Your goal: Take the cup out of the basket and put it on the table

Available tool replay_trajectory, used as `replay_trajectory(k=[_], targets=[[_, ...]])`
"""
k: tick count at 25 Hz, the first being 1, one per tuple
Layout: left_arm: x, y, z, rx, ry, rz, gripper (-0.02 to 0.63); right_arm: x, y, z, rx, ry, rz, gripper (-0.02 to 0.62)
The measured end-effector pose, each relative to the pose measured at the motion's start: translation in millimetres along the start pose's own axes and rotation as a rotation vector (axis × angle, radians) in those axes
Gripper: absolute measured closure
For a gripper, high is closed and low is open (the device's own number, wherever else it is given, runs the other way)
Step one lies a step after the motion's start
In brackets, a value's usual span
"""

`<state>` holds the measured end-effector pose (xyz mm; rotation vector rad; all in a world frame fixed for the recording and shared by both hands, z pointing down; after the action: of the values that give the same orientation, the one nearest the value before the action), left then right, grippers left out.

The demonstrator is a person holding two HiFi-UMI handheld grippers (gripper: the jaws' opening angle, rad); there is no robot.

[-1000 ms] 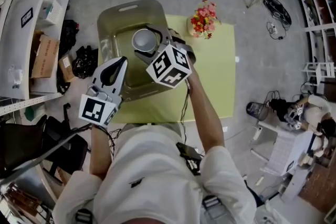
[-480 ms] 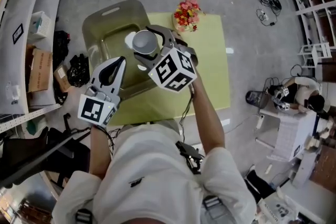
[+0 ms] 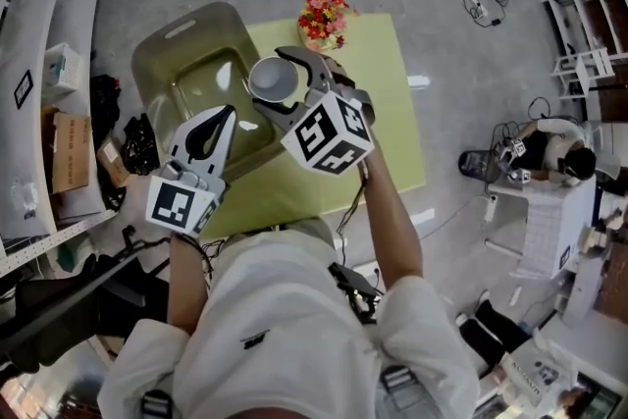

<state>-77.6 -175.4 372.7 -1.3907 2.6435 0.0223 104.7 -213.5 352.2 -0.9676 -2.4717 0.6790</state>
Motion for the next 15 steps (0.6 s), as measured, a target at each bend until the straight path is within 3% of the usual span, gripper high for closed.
replay_trajectory(k=[15], targets=[[-33.0,-42.3,3.5,-0.012,0.005,-0.130,0.595,-16.5,39.4,-58.3,0.059,-0.095,-0.094,0.233]])
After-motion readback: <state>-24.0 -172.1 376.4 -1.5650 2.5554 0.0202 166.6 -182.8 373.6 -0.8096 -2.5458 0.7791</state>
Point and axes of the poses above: the fingertips, and each gripper's own axes: y backward along the fingers, x to its left, z out of its top, the point moved 10 cm from there along y, backward along the fingers, and after that the axes turned 12 degrees about -y, right-handed, at the moved point
